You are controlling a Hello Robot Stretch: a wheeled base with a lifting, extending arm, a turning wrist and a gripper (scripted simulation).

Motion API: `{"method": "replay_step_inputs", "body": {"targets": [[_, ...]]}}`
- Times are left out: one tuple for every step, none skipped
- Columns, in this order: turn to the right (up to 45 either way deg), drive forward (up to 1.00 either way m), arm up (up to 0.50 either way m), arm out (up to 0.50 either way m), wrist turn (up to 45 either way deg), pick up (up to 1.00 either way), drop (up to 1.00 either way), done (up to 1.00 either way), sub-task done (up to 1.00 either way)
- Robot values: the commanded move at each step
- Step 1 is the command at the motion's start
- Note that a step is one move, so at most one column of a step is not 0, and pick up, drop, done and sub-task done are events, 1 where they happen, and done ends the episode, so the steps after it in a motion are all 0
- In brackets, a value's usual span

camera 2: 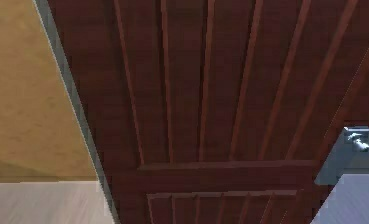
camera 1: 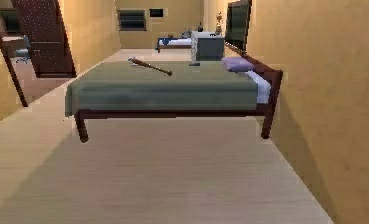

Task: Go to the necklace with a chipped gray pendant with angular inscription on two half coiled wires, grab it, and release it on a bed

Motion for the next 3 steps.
{"method": "replay_step_inputs", "body": {"targets": [[-15.0, 0.0, 0.0, 0.0, 0.0, 0.0, 0.0, 0.0, 0.0], [0.0, 0.6, 0.0, 0.0, 0.0, 0.0, 0.0, 0.0, 0.0], [-33.0, 0.0, 0.0, 0.0, 0.0, 0.0, 0.0, 0.0, 0.0]]}}
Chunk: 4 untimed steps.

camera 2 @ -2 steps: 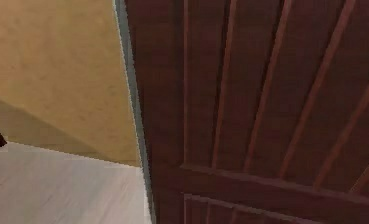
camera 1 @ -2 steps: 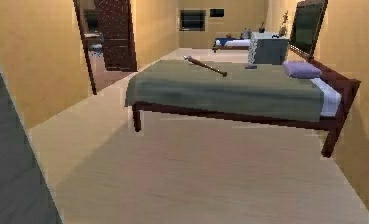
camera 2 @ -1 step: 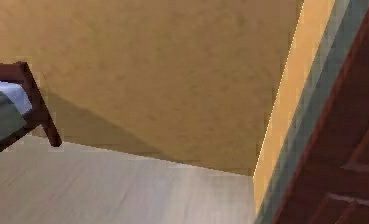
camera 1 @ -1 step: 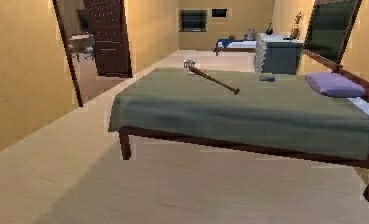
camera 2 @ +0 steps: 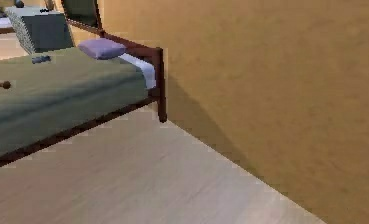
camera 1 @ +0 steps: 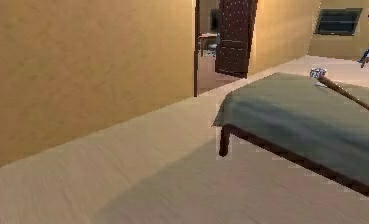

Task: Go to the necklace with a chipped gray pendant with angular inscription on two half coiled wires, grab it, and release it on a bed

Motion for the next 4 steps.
{"method": "replay_step_inputs", "body": {"targets": [[0.0, 1.0, 0.0, 0.0, 0.0, 0.0, 0.0, 0.0, 0.0], [-6.0, 0.0, 0.0, 0.0, 0.0, 0.0, 0.0, 0.0, 0.0], [0.0, 0.7, 0.0, 0.0, 0.0, 0.0, 0.0, 0.0, 0.0], [6.0, 0.0, 0.0, 0.0, 0.0, 0.0, 0.0, 0.0, 0.0]]}}
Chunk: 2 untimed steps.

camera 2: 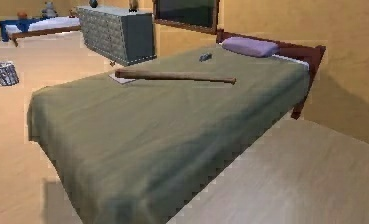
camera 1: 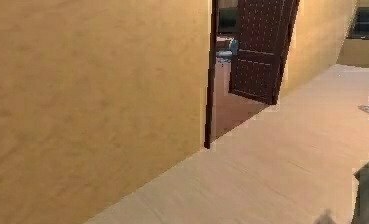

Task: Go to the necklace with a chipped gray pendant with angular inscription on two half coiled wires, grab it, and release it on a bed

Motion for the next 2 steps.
{"method": "replay_step_inputs", "body": {"targets": [[0.0, 0.55, 0.0, 0.0, 0.0, 0.0, 0.0, 0.0, 0.0], [33.0, 0.0, 0.0, 0.0, 0.0, 0.0, 0.0, 0.0, 0.0]]}}
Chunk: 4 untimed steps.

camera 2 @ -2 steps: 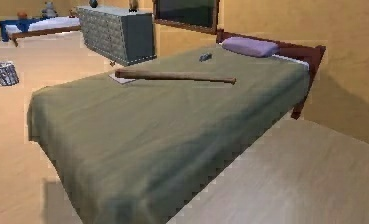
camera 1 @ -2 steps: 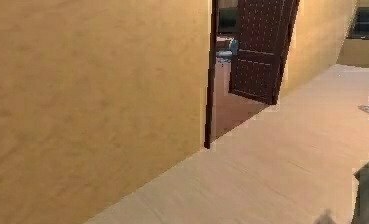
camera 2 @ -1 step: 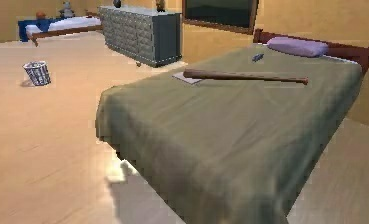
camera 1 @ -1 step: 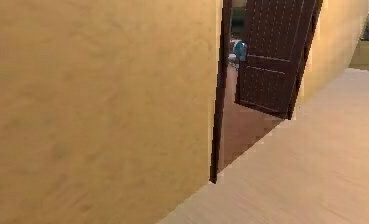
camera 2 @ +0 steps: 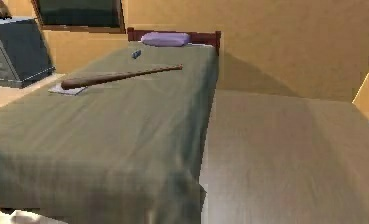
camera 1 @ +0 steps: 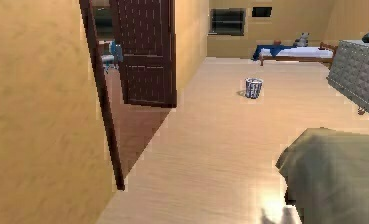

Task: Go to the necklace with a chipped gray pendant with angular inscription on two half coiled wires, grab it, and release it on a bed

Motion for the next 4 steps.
{"method": "replay_step_inputs", "body": {"targets": [[0.0, 1.0, 0.0, 0.0, 0.0, 0.0, 0.0, 0.0, 0.0], [0.0, 0.5, 0.0, 0.0, 0.0, 0.0, 0.0, 0.0, 0.0], [-27.0, 0.0, 0.0, 0.0, 0.0, 0.0, 0.0, 0.0, 0.0], [0.0, 0.4, 0.0, 0.0, 0.0, 0.0, 0.0, 0.0, 0.0]]}}
